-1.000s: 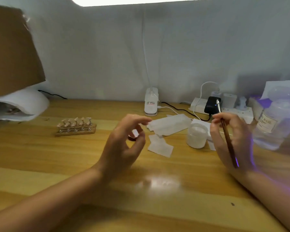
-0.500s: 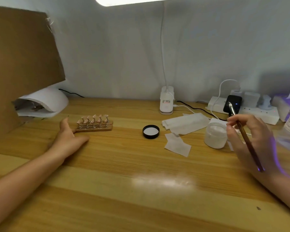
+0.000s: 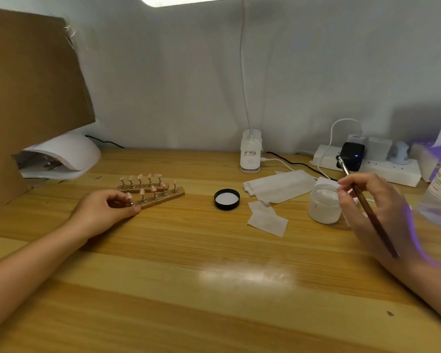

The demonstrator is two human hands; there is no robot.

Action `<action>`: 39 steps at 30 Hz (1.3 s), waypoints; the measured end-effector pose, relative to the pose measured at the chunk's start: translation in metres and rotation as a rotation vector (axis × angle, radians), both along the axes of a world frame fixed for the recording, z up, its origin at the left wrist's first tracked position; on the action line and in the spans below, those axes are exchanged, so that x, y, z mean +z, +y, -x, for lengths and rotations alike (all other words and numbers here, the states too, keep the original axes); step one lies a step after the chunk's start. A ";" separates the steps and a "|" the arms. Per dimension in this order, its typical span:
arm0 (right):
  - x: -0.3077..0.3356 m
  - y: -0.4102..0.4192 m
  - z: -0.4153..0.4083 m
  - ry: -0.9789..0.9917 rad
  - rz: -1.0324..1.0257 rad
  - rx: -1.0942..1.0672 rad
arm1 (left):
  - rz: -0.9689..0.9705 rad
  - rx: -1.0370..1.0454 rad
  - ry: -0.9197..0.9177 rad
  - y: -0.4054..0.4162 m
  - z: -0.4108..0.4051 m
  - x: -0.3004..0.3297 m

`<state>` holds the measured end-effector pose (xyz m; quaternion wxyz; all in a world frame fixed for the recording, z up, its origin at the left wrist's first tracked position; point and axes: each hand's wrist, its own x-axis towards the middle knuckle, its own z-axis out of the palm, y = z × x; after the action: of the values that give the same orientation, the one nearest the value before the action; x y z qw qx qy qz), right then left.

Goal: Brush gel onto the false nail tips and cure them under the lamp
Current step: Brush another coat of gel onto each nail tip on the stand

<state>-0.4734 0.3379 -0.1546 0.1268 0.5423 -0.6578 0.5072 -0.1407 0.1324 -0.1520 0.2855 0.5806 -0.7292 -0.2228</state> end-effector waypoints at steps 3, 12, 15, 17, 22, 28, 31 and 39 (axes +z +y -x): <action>-0.001 0.000 0.001 0.004 -0.005 0.006 | 0.095 -0.046 -0.017 0.006 0.004 0.003; -0.001 0.001 0.003 -0.021 -0.009 0.032 | 0.185 -0.223 0.289 0.038 0.031 0.024; -0.002 0.001 0.004 -0.086 0.004 0.032 | 0.102 -0.354 0.454 0.057 0.054 0.030; -0.002 0.001 0.007 -0.163 0.029 0.043 | 0.077 -0.479 0.449 0.069 0.075 0.033; -0.003 0.004 0.017 -0.362 0.172 0.088 | 0.135 -0.786 0.352 0.095 0.139 0.018; 0.008 0.006 0.028 -0.567 0.284 0.105 | 0.122 -0.876 0.305 0.100 0.183 -0.005; 0.017 0.009 0.036 -0.598 0.247 0.078 | 0.089 -0.844 0.265 0.102 0.193 -0.013; 0.038 0.011 0.041 -0.667 0.050 0.155 | 0.025 -0.824 0.169 0.100 0.199 -0.017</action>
<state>-0.5147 0.3492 -0.1167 -0.1210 0.3919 -0.6073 0.6804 -0.3393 0.2323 -0.1686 0.2385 0.2163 -0.8772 -0.3562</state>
